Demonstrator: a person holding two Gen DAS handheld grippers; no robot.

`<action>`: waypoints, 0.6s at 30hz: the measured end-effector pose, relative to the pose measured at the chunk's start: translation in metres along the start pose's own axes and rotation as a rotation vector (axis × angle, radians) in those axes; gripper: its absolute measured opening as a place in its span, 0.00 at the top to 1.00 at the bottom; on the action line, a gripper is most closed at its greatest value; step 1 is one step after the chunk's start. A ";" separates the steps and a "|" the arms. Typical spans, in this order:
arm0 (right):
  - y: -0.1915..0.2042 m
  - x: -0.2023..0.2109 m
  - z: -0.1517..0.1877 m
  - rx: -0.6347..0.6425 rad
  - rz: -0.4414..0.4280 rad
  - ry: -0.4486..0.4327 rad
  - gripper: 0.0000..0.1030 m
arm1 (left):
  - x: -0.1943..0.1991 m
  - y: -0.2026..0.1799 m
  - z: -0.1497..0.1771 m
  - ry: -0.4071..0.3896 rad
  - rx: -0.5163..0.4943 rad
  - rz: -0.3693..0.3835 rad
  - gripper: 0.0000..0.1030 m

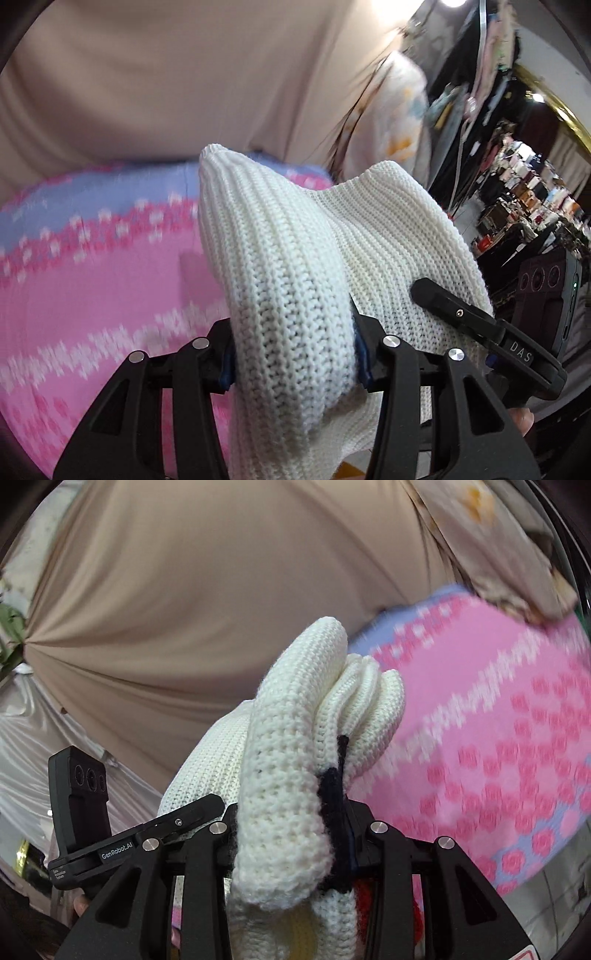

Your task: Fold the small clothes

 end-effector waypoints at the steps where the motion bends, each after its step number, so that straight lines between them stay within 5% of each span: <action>1: 0.012 0.007 -0.010 0.026 -0.009 -0.030 0.66 | 0.016 -0.005 -0.014 -0.046 -0.026 0.003 0.55; 11: 0.172 0.077 -0.103 0.350 -0.228 -0.370 0.65 | 0.176 -0.003 -0.112 -0.411 -0.193 -0.038 0.54; 18: 0.253 0.059 -0.119 0.435 -0.352 -0.408 0.64 | 0.199 0.068 -0.123 -0.431 -0.170 -0.142 0.48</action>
Point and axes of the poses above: each gripper's, at about its wrist camera, not at the fingertips, and x roughly against the way its jaws point, y to its left, z to its underside, the point moved 5 cm from there along -x, roughly the way its jaws point, and after that the axes turned 4 degrees about z, right-handed, at the moved point
